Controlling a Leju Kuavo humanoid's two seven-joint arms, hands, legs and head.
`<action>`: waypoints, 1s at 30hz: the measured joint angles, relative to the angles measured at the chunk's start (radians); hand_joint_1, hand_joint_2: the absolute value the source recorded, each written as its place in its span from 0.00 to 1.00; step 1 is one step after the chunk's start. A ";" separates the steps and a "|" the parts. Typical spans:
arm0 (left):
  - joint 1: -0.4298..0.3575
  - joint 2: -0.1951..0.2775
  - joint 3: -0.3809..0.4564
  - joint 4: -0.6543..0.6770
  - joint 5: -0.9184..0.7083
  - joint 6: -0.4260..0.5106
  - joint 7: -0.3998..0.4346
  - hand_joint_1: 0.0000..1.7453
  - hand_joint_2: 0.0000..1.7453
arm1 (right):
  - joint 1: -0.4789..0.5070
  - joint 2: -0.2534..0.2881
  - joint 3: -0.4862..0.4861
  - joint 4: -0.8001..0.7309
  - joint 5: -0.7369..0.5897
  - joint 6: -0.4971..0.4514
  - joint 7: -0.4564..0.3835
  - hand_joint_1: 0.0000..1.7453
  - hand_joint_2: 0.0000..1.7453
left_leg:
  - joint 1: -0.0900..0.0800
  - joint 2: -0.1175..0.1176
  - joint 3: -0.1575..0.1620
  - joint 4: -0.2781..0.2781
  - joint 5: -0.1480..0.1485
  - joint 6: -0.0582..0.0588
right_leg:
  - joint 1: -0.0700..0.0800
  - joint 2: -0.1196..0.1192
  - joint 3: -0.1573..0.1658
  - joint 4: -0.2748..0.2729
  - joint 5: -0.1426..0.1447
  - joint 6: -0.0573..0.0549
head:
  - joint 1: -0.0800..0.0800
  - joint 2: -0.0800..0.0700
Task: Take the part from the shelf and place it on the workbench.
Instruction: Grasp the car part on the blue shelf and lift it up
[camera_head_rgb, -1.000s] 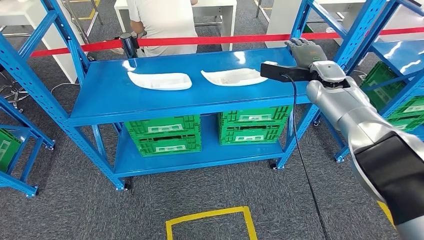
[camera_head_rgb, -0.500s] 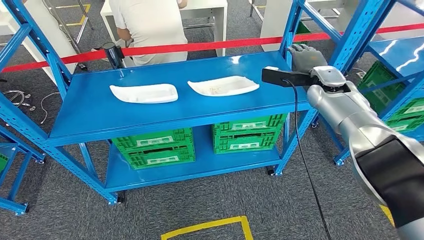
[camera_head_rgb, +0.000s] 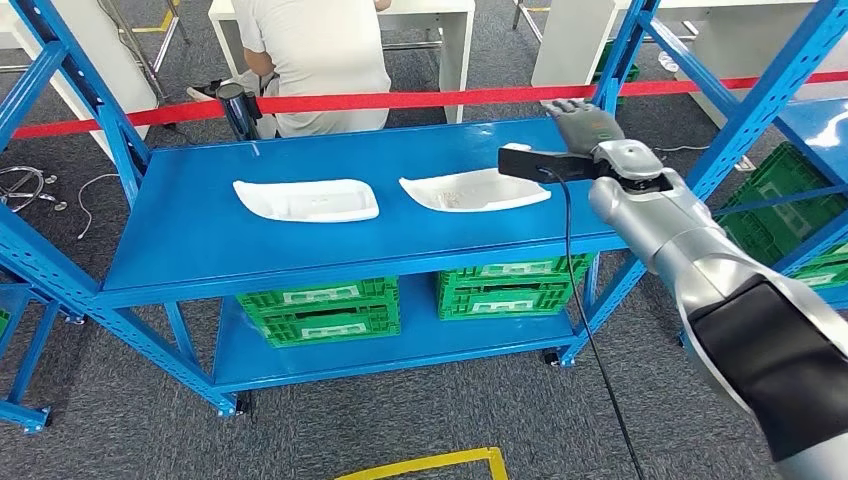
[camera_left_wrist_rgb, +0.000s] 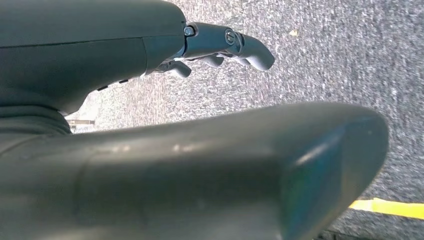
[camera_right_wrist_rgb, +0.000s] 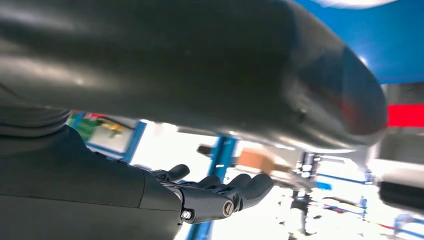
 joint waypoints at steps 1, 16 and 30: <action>0.000 0.000 0.000 0.000 0.000 0.000 0.000 0.00 0.00 | 0.000 0.000 0.000 0.000 0.000 0.000 0.000 0.00 0.00 | 0.000 0.000 0.000 0.000 0.000 0.000 | 0.000 0.000 0.000 -0.002 0.001 0.000 | 0.000 0.000; -0.003 -0.008 0.002 0.000 0.006 0.007 -0.005 0.00 0.00 | 0.063 0.088 0.056 -0.199 -0.067 0.089 0.016 0.00 0.25 | 0.007 0.005 -0.094 0.137 -0.024 -0.061 | 0.005 0.004 0.096 -0.240 0.188 -0.056 | 0.000 0.000; -0.016 -0.016 0.013 0.000 0.009 0.007 -0.014 0.00 0.00 | 0.013 0.069 0.055 -0.260 -0.151 0.165 0.045 0.00 1.00 | 0.003 -0.003 -0.057 0.025 0.023 -0.024 | 0.015 0.003 0.101 -0.250 0.188 -0.070 | 0.001 0.000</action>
